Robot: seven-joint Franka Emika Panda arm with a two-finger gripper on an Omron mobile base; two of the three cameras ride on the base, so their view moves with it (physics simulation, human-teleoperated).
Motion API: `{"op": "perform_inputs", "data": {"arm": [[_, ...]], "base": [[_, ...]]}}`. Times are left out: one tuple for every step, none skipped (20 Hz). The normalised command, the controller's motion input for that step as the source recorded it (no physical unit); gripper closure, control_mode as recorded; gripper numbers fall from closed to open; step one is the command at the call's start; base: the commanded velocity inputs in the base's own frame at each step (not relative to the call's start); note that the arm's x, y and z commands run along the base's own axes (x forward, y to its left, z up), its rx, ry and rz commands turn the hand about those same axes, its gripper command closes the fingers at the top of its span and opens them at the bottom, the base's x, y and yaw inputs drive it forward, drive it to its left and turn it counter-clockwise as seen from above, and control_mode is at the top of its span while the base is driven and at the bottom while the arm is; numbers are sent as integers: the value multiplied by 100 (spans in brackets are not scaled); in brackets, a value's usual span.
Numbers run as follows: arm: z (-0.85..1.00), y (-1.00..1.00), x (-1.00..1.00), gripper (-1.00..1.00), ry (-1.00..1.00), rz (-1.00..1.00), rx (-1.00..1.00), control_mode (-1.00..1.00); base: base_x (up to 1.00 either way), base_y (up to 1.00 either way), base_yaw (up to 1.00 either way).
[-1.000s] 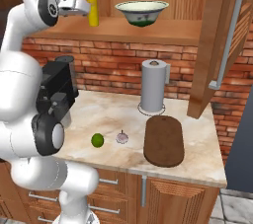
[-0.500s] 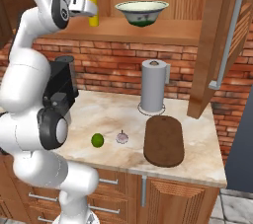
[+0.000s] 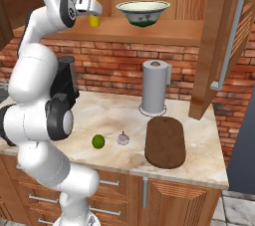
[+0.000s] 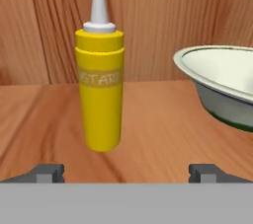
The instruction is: Open the cabinet. Place the bowl and condiment on the counter. Then place the lime and garlic on the cutting board.
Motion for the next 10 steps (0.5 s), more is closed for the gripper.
{"op": "perform_inputs", "data": {"arm": [[0, 0, 32, -100, 0, 0, 0, -100], [0, 0, 36, -100, 0, 0, 0, -100], [0, 0, 44, -100, 0, 0, 0, -100], [0, 0, 40, -100, 0, 0, 0, -100], [0, 3, 45, -100, 0, 0, 0, -100], [0, 4, 43, -100, 0, 0, 0, -100], [0, 9, 51, -100, 0, 0, 0, -100], [0, 12, 56, -100, 0, 0, 0, -100], [0, 9, 56, -100, 0, 0, 0, -100], [0, 6, 58, -100, 0, 0, 0, -100]], "base": [[0, 0, 0], [0, 0, 0], [0, 0, 0], [0, 0, 0], [0, 0, 0], [0, 0, 0], [0, 0, 0], [0, 0, 0], [0, 0, 0], [0, 0, 0]]}}
